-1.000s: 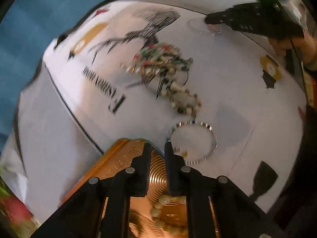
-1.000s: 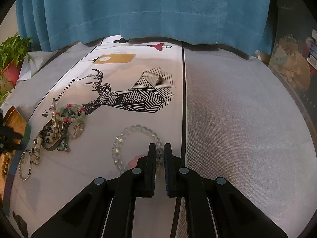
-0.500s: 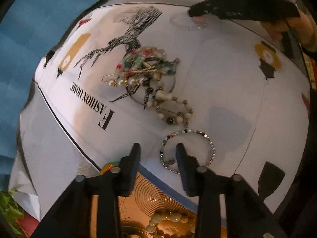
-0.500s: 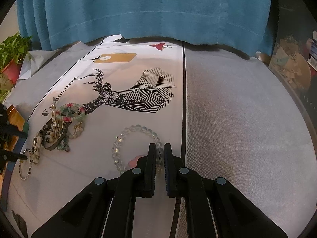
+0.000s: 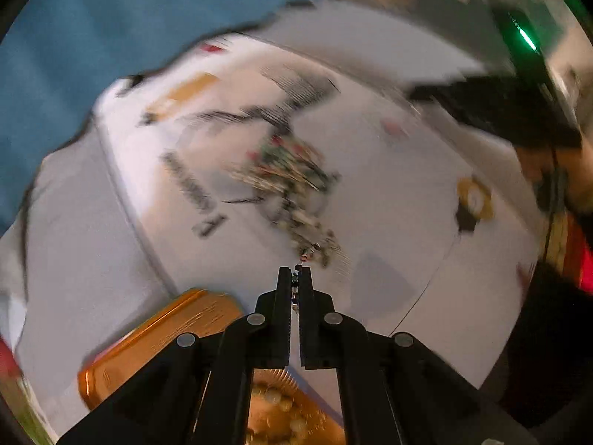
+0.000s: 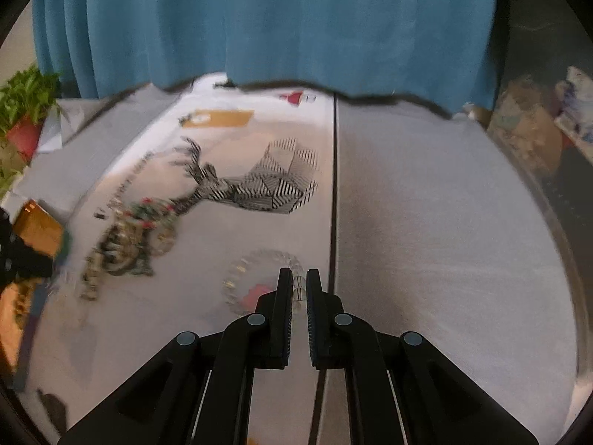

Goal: Organize jewelry
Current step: 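Carry both bracelets to the orange tray and open both tools over it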

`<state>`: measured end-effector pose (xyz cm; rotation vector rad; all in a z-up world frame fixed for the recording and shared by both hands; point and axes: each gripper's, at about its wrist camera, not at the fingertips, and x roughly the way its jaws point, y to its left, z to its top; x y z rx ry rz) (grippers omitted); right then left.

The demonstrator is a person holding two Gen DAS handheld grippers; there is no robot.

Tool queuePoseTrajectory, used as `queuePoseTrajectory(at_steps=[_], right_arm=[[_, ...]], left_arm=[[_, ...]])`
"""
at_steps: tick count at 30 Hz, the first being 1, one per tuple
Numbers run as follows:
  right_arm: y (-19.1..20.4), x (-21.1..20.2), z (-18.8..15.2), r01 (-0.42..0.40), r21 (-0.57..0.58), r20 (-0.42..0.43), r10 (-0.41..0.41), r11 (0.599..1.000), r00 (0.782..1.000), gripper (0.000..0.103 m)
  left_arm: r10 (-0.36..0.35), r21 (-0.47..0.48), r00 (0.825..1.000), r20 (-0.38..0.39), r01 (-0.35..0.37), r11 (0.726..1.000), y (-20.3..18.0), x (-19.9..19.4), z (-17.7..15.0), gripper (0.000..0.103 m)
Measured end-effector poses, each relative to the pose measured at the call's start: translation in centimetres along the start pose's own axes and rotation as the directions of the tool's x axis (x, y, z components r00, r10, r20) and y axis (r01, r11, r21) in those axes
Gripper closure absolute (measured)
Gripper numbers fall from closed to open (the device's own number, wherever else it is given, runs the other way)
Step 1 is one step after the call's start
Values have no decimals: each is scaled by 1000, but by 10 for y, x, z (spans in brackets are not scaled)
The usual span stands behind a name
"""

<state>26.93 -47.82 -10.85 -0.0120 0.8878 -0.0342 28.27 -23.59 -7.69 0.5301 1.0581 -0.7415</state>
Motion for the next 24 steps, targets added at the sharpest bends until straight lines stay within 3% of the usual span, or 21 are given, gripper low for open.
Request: queuePoseTrajectory(at_steps=[5, 9, 11, 19, 24], right_arm=[[10, -74, -11, 25, -13, 73, -24, 1000, 997, 95], [29, -135, -32, 35, -17, 125, -32, 999, 992, 95], [43, -164, -46, 18, -16, 144, -15, 1000, 990, 95], [121, -251, -113, -79, -58, 172, 88, 995, 981, 95], [163, -276, -148, -137, -90, 139, 148, 986, 979, 95]], left_arm=[[81, -148, 992, 98, -66, 987, 11, -64, -28, 101], [179, -255, 975, 130, -141, 956, 11, -99, -62, 101], [220, -321, 964, 147, -164, 933, 4, -123, -96, 101], [226, -507, 957, 184, -104, 856, -25, -178, -224, 101], [234, -553, 953, 194, -91, 828, -37, -196, -276, 101]])
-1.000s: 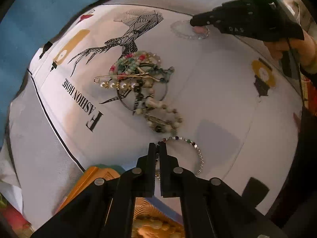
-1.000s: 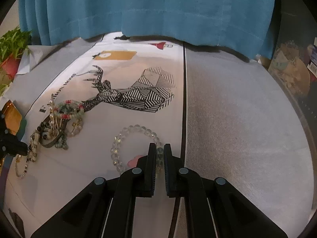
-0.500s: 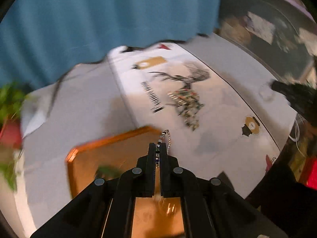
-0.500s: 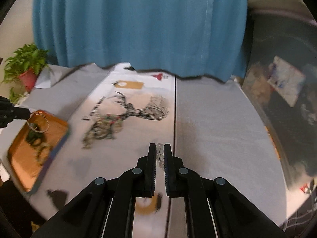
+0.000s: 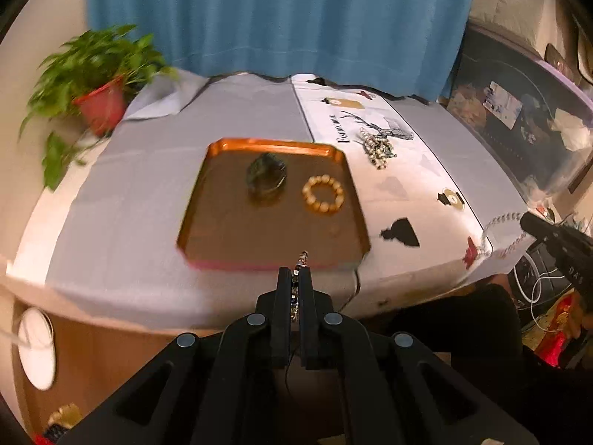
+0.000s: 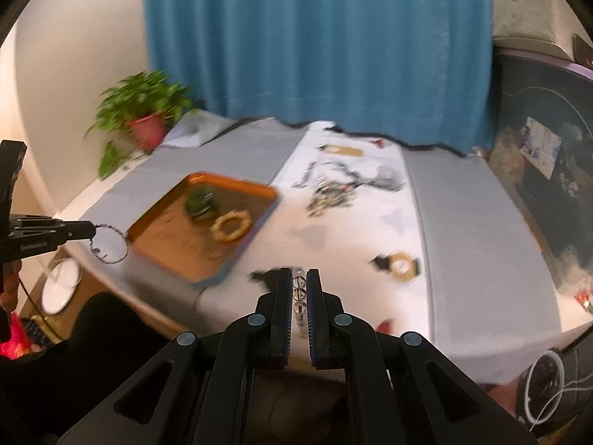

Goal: Organize jewelry
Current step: 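Carry both bracelets to the orange tray and open both tools over it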

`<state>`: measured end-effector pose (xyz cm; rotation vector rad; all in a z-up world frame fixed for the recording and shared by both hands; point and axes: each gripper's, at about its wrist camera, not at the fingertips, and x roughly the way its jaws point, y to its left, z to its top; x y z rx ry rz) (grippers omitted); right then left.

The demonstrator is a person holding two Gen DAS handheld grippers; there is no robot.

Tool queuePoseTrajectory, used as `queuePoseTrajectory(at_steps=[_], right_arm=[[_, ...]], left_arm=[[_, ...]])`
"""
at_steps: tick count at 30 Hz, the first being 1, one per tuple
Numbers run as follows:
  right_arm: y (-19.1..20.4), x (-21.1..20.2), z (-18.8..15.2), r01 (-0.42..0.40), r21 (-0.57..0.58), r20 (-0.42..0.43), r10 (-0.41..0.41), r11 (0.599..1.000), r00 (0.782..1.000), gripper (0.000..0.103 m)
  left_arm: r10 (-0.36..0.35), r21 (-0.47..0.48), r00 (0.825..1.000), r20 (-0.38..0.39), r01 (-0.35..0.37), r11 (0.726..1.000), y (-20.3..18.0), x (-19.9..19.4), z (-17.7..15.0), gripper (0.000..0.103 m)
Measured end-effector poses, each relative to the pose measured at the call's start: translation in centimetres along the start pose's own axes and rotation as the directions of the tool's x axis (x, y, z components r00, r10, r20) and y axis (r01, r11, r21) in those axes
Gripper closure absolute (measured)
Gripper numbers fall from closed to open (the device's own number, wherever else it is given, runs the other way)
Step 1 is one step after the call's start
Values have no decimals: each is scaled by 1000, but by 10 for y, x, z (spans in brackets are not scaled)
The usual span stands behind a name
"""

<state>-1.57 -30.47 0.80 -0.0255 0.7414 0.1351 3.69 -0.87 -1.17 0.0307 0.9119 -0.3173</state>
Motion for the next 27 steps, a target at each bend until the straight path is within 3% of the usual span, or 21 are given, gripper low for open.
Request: queuePoseTrajectory(at_steps=[5, 12, 27], right_arm=[[34, -12, -15, -31, -41, -20, 30, 999, 999, 95], [58, -13, -13, -30, -86, -29, 28, 996, 999, 95], [93, 42, 15, -96, -136, -82, 85, 986, 993, 95]], left_arm=[[5, -24, 1000, 21, -4, 1000, 15, -17, -22, 101], [-10, -53, 999, 42, 12, 999, 27, -23, -25, 101], [-5, -60, 999, 46, 8, 998, 44, 8, 11, 101]])
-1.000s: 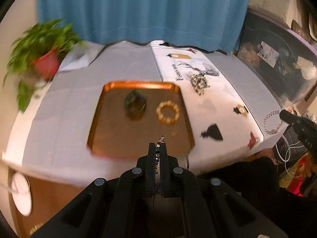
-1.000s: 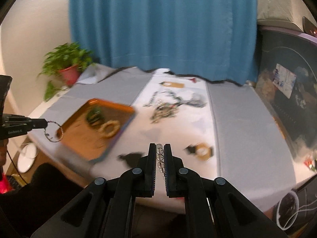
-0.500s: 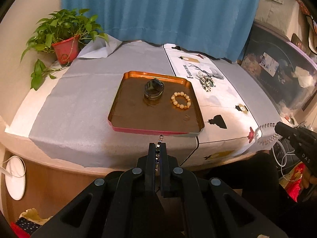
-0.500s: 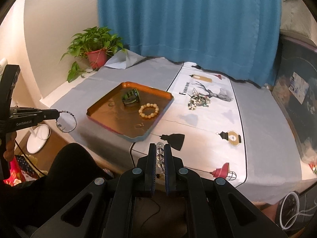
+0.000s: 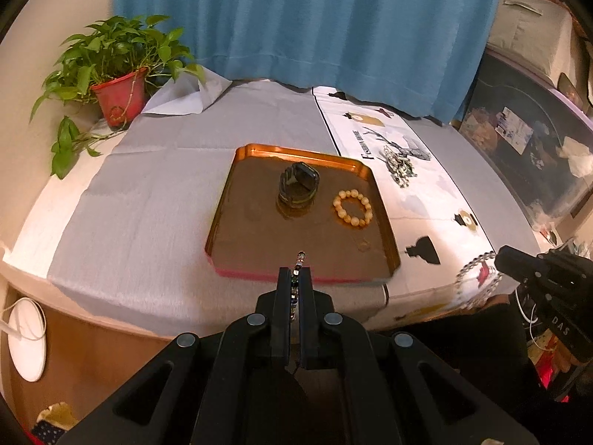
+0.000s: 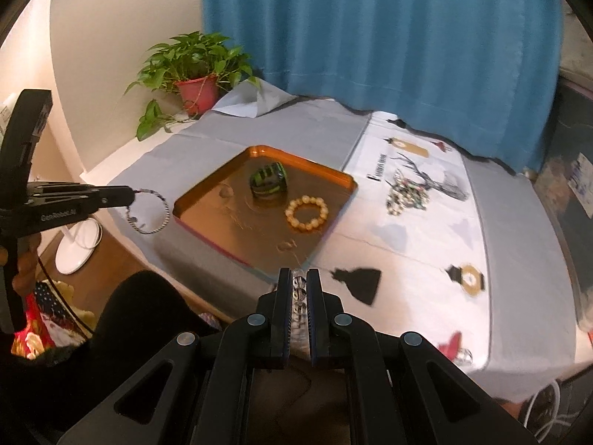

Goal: Organize jewelry
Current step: 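Carry both bracelets to the orange tray and open both tools over it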

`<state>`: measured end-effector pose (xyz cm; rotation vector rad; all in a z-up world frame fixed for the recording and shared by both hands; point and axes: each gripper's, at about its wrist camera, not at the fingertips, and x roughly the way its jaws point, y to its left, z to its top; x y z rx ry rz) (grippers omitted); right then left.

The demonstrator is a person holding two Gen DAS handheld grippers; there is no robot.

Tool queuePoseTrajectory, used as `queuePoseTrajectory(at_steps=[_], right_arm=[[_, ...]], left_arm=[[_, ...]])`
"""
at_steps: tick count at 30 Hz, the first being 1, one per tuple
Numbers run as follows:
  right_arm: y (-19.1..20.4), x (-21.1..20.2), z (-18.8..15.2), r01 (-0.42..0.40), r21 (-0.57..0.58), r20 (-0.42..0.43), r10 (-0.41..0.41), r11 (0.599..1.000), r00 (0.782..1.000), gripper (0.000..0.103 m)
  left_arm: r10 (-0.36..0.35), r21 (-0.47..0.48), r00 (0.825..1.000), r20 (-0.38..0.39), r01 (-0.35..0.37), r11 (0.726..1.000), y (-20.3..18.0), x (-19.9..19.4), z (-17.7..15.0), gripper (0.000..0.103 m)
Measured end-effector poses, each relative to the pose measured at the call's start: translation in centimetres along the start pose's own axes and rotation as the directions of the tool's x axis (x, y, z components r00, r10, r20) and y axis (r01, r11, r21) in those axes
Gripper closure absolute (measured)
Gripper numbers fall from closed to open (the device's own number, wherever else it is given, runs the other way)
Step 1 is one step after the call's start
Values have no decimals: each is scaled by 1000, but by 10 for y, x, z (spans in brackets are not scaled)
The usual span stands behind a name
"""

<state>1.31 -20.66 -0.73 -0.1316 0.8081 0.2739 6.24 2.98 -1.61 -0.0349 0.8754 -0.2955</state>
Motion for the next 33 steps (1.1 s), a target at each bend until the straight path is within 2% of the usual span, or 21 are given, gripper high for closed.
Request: queuePoseTrajectory(at_steps=[10, 17, 18, 19, 20, 21, 22, 23, 25, 28, 30, 33], right_arm=[[20, 69, 43, -85, -19, -19, 85, 996, 996, 95], [25, 125, 64, -150, 15, -58, 150, 989, 987, 94], [24, 133, 64, -148, 25, -76, 150, 989, 986, 93], [23, 139, 63, -142, 32, -94, 144, 989, 985, 91], [20, 148, 62, -121, 42, -129, 125, 992, 984, 81], [15, 157, 57, -84, 60, -171, 94, 995, 981, 72], [11, 161, 54, -72, 72, -184, 84, 995, 979, 53], [3, 164, 48, -54, 96, -190, 71, 994, 979, 43], [-11, 164, 40, -15, 116, -187, 37, 993, 982, 42], [-39, 165, 34, 56, 177, -183, -23, 983, 983, 42], [-58, 168, 33, 78, 241, -187, -33, 967, 982, 42], [-76, 176, 38, 113, 264, -190, -63, 958, 980, 42]], left_arm=[[32, 17, 998, -52, -31, 999, 9, 63, 37, 101], [69, 49, 993, -100, -64, 997, 13, 105, 50, 99], [80, 60, 990, -116, -73, 996, 13, 113, 50, 96], [90, 64, 987, -135, -82, 995, 14, 119, 49, 83], [100, 65, 985, -144, -91, 994, 14, 123, 48, 60], [116, 63, 982, -147, -108, 992, 16, 126, 46, 48], [136, 52, 982, -127, -131, 990, 19, 126, 44, 31], [146, 40, 983, -108, -143, 989, 23, 124, 43, 26], [151, 9, 985, -83, -151, 988, 32, 120, 43, 25], [206, -76, 977, -47, -210, 975, 54, 116, 47, 25], [239, -123, 969, -61, -245, 962, 70, 118, 50, 25], [275, -180, 955, -114, -292, 939, 94, 129, 49, 25]])
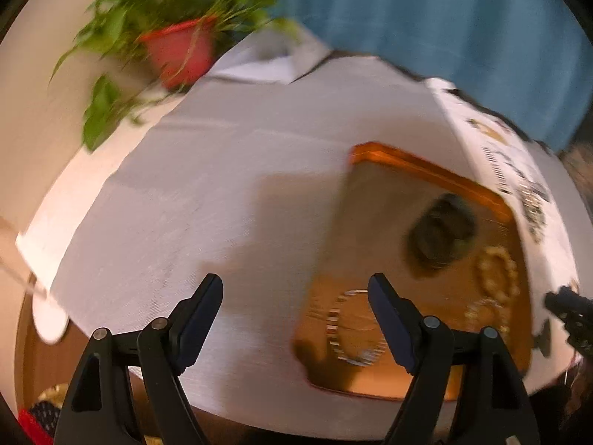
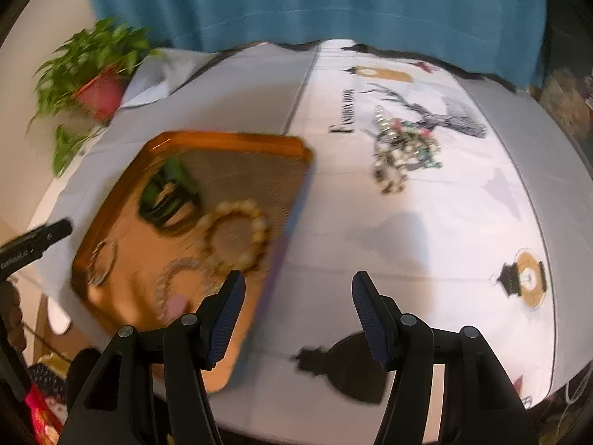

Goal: Organize jewelry
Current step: 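Withdraw both open tools from the tray toward the jewelry pile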

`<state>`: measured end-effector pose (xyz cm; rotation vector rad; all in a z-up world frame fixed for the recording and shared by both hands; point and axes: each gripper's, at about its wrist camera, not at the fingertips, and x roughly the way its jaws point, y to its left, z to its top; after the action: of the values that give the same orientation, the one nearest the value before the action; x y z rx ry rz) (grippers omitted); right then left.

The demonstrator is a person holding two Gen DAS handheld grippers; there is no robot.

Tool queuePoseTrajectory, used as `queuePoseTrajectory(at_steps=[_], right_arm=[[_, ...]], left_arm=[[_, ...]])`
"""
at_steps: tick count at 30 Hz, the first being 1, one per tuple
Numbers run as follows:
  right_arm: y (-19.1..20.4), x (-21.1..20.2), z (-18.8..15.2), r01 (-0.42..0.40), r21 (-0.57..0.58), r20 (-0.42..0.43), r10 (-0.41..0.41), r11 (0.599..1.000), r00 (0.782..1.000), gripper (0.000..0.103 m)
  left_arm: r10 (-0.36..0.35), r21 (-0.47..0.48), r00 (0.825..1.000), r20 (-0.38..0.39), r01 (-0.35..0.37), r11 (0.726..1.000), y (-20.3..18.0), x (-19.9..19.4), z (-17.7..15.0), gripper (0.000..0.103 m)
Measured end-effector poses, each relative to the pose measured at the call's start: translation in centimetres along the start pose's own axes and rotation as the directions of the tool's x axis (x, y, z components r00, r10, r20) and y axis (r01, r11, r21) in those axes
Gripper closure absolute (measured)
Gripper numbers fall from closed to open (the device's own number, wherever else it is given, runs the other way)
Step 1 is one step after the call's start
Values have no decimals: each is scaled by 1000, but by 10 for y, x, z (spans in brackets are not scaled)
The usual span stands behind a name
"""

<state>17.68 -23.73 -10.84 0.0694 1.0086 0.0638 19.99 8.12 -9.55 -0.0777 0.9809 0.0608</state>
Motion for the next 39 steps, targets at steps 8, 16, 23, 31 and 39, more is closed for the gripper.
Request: queuePoseTrajectory(at_steps=[8, 16, 23, 31, 39], right_arm=[[-18, 46, 22, 167, -82, -64, -172, 983, 983, 42], [5, 64, 38, 181, -187, -22, -188, 966, 982, 40], [27, 77, 51, 149, -231, -16, -157, 962, 987, 40], [-5, 32, 17, 56, -95, -26, -58, 994, 998, 36], [-112, -26, -10, 134, 91, 38, -138, 987, 990, 34]], left_arm=[[36, 29, 992, -119, -33, 999, 9, 32, -15, 25], [59, 11, 990, -127, -58, 998, 22, 25, -32, 21], [71, -25, 987, -146, -76, 997, 41, 15, -47, 16], [74, 9, 994, -80, -74, 997, 15, -17, -33, 16], [-38, 130, 999, -35, 43, 991, -72, -47, -13, 16]])
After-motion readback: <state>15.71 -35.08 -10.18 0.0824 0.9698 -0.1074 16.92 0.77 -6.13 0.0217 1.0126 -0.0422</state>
